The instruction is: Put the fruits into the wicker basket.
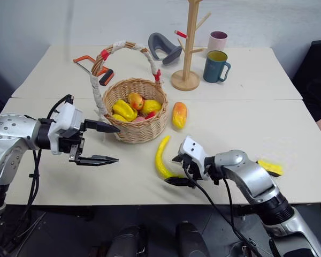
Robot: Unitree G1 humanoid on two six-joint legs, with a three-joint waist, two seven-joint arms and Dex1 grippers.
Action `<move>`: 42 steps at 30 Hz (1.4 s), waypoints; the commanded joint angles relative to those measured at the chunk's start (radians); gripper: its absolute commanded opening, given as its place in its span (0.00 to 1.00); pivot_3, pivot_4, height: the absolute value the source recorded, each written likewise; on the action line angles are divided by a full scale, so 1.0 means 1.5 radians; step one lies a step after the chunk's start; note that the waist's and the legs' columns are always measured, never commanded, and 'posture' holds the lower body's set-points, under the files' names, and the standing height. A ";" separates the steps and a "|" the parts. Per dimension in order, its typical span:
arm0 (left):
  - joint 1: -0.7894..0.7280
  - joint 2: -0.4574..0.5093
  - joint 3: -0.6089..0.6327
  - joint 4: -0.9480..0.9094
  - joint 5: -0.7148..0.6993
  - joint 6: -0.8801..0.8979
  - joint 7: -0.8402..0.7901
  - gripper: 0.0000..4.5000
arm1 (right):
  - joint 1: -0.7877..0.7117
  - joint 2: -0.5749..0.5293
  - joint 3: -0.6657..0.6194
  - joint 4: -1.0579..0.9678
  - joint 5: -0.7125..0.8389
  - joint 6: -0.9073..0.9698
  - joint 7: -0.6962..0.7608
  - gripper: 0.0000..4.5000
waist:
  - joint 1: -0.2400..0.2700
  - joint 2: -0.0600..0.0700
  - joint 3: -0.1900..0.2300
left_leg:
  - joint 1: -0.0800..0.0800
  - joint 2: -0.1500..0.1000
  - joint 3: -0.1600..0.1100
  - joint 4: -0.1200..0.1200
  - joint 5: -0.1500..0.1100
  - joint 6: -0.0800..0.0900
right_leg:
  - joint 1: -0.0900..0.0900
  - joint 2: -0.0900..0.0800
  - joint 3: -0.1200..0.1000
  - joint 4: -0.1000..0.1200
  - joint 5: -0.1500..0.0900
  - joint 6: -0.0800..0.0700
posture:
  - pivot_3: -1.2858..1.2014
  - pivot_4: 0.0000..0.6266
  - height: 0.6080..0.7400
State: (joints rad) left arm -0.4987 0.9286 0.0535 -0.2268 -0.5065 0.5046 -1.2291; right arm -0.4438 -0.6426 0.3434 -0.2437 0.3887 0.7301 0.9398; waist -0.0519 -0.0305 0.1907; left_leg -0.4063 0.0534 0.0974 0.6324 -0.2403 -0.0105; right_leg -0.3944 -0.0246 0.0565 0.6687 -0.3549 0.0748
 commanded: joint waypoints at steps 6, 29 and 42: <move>-0.024 -0.003 0.006 -0.012 -0.008 0.004 0.008 1.00 | -0.013 0.009 0.029 0.035 -0.058 -0.110 0.053 0.41 | -0.002 0.000 0.000 | 0.000 0.000 0.000 0.000 0.000 0.000 | 0.000 0.000 0.000 0.000 0.000 0.000 | 0.52 0.24 1.00; 0.009 -0.082 0.081 -0.058 -0.113 0.103 0.137 1.00 | -0.417 0.103 -0.045 0.272 0.037 -0.031 0.036 0.08 | -0.006 0.000 0.000 | 0.000 0.001 0.000 -0.001 0.000 -0.001 | -0.001 0.000 0.000 0.000 0.000 0.000 | 0.52 0.24 1.00; -0.006 -0.115 0.051 -0.047 -0.113 0.094 0.141 1.00 | -0.462 0.121 -0.148 0.246 0.016 0.031 0.002 0.81 | 0.000 0.000 0.000 | -0.003 -0.001 0.000 0.000 -0.001 -0.002 | -0.003 -0.002 -0.001 0.001 0.000 0.000 | 0.52 0.24 1.00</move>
State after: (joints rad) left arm -0.4949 0.7600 0.1217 -0.2947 -0.6642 0.6599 -1.0183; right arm -1.1554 -0.4115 0.2208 0.2449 0.3568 0.7045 0.9618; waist -0.0524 -0.0310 0.1907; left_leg -0.4108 0.0522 0.0974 0.6323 -0.2415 -0.0130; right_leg -0.3994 -0.0275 0.0553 0.6697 -0.3550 0.0742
